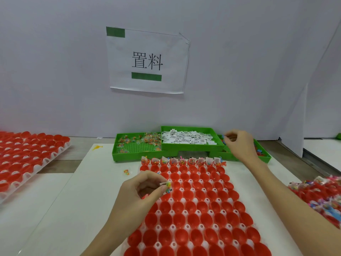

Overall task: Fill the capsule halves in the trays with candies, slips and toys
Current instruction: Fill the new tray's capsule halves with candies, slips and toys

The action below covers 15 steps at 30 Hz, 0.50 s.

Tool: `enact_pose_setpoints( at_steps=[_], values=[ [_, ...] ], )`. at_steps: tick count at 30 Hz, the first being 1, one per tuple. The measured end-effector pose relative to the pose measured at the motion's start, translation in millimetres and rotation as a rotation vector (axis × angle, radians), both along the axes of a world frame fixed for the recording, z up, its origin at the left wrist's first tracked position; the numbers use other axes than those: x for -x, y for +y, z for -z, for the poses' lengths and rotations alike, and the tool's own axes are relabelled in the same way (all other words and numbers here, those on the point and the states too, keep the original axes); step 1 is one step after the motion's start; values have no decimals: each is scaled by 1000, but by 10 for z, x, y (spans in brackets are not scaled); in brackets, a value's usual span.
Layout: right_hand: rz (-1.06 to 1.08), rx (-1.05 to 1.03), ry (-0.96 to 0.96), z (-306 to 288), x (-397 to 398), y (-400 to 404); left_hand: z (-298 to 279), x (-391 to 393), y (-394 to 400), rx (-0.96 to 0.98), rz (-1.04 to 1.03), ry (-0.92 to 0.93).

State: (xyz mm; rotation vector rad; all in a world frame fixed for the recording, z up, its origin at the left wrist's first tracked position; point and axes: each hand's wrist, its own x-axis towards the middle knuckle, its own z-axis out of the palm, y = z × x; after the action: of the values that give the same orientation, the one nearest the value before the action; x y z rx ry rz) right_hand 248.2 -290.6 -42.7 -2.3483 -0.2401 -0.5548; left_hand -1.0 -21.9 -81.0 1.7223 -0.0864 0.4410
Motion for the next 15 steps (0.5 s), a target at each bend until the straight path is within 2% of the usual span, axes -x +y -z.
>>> enact_pose_setpoints(
  at_steps=[3, 7, 11, 15],
  values=[
    [-223, -174, 56, -114, 618, 219, -15, 18, -31, -12, 6, -18],
    [-579, -192, 194, -51, 1396, 580, -26, 32, -68, -27, 2, -48],
    [-720, -115, 213, 40, 1710, 775, -4, 26, -64, -49, -20, -62],
    [-756, -143, 253, 19, 1763, 745, 22, 15, -60, -55, -52, -76]
  ],
)
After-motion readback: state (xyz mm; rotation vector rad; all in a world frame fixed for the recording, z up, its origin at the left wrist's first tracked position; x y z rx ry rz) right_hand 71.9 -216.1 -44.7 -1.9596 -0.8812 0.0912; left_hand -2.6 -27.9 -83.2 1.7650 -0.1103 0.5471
